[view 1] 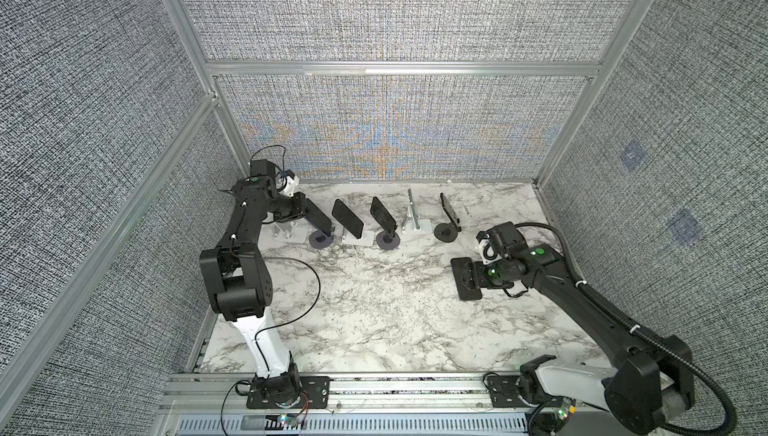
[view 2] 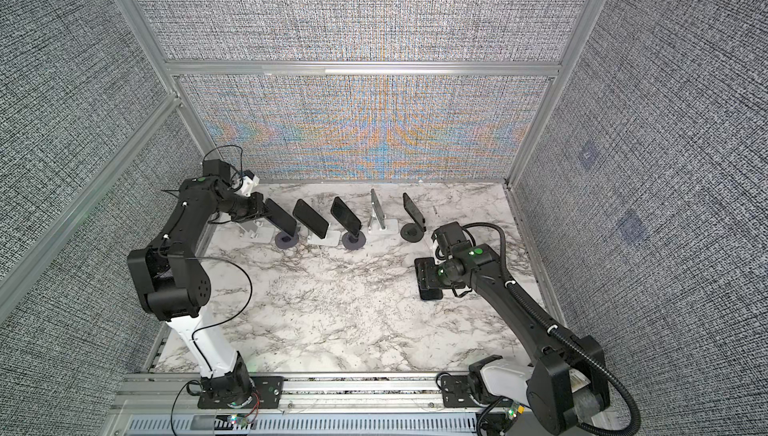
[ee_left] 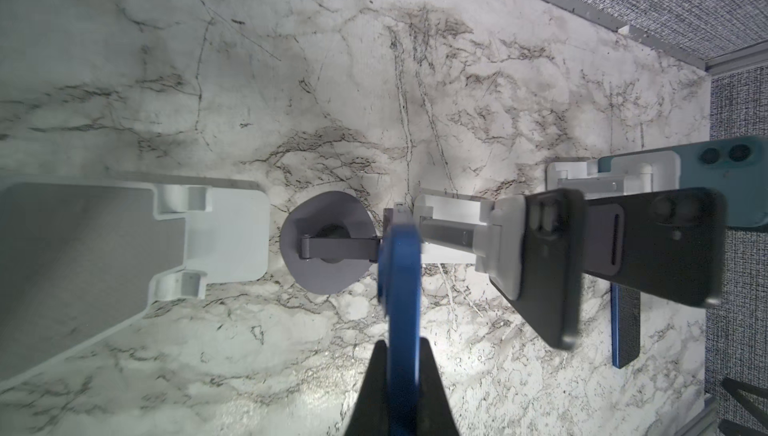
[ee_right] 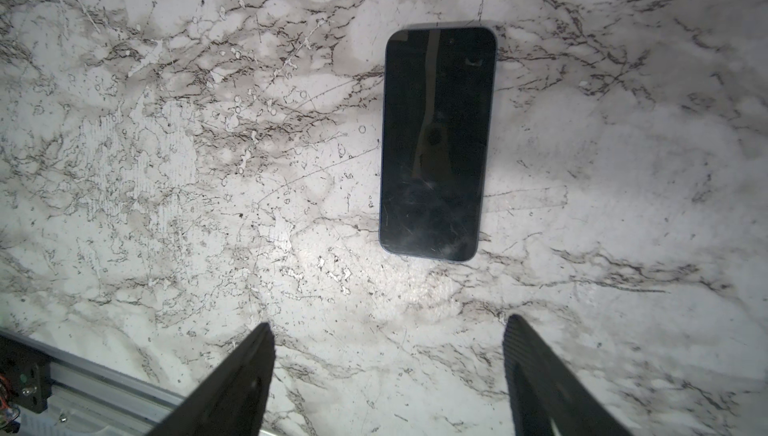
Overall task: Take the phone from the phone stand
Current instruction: 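Close the left gripper on the next blue-edged phone on its stand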
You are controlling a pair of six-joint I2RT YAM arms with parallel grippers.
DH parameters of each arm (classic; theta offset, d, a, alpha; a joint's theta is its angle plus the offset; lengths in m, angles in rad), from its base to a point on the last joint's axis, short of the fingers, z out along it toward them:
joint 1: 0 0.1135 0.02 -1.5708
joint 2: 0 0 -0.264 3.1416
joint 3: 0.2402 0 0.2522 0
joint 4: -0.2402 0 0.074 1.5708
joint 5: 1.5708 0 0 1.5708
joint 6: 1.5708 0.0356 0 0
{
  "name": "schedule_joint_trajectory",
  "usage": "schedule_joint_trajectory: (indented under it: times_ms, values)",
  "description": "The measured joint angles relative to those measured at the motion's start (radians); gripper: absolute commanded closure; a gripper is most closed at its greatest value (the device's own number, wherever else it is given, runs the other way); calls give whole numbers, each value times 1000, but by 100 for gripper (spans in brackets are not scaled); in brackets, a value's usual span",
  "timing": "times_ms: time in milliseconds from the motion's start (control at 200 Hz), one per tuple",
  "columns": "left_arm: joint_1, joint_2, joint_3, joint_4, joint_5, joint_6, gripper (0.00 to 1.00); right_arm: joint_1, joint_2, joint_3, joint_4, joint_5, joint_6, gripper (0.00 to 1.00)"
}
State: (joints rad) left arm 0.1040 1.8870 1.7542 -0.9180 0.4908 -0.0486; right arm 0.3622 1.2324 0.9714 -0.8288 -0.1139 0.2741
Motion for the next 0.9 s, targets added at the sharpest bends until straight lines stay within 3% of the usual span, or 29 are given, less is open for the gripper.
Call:
schedule_joint_trajectory:
  times_ms: [280,545,685,900]
  values:
    - [-21,-156,58,-124,-56,25,100,12,-11,37,-4,-56,-34,22]
    - [-129,-351,13,-216,-130,18,100,79,-3,129,6,-103,-148,16]
    - [-253,-377,-70,-244,-69,-10,100,135,21,202,3,-104,-247,15]
    - [-316,-399,-178,-208,84,-85,100,196,90,347,-11,-134,-371,20]
